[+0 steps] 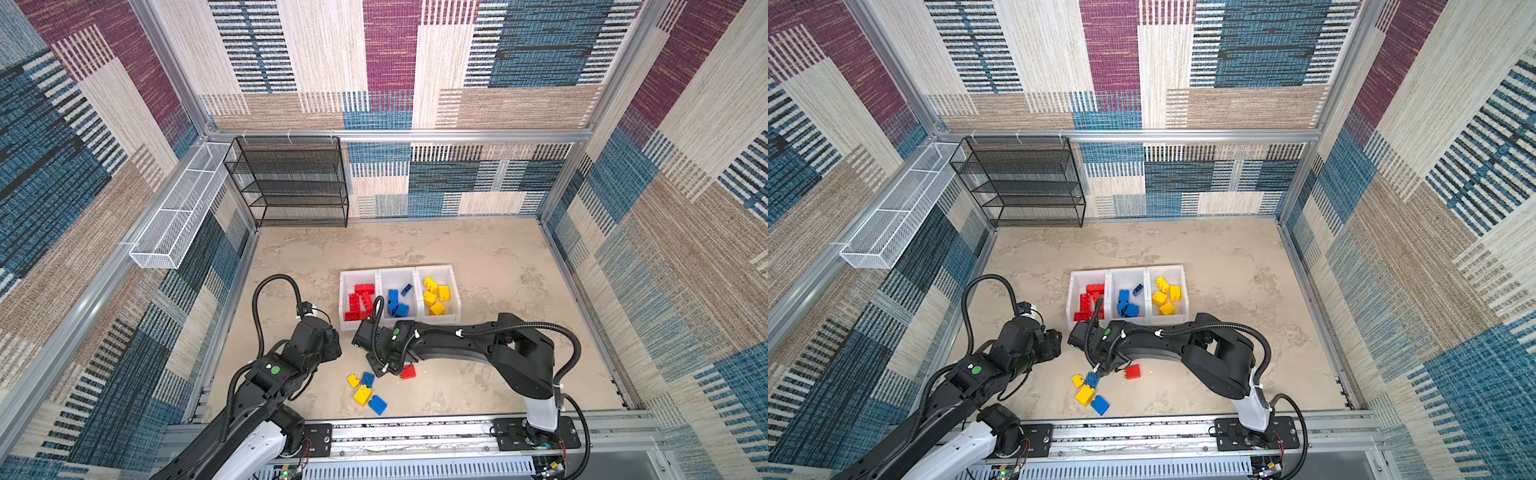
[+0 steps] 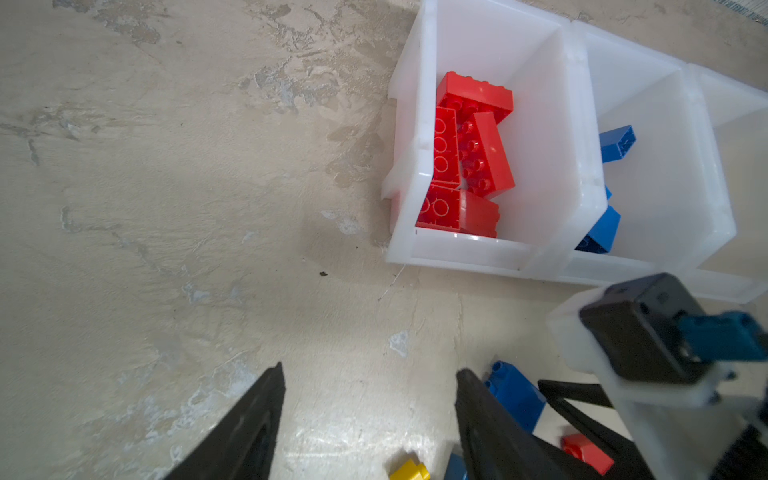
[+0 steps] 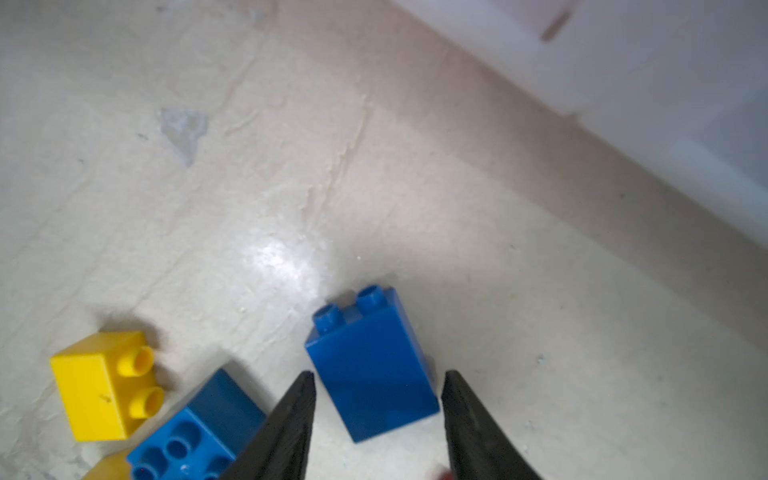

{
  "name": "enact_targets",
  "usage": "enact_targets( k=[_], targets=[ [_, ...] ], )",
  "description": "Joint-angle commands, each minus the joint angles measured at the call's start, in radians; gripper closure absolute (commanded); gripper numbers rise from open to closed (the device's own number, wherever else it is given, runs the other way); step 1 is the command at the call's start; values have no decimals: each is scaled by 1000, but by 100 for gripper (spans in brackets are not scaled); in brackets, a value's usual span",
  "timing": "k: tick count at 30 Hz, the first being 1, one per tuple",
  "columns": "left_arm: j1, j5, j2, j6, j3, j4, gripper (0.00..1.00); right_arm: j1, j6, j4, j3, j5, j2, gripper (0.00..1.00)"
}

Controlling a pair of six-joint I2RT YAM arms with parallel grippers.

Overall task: Sort the legos into containers by color
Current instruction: 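Grasp the blue brick with the right gripper and lift it, then carry the blue brick into the middle bin and open the right gripper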

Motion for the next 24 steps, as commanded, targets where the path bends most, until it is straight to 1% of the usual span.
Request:
enact_targets(
  k=[1, 4, 7, 14, 19, 24],
  targets=[
    [1, -6, -4, -23, -2, -5, 32, -3, -13, 50, 5, -21, 8, 55],
    [2, 2, -2, -27, -6, 4, 31, -7, -13, 54, -3, -26, 1, 61],
    [3, 2, -2, -28, -8, 8, 31, -21, -15, 64, -19, -26, -28, 64],
    [7, 5, -1, -24, -7, 10, 31, -97, -54, 51, -22, -1, -138, 65],
    [8, 16, 3, -24, -6, 21, 31, -202, -103, 39, -24, 33, -203, 65],
    [7, 35, 18, -24, -3, 34, 31, -325, -145, 66, -19, 41, -202, 65]
  ],
)
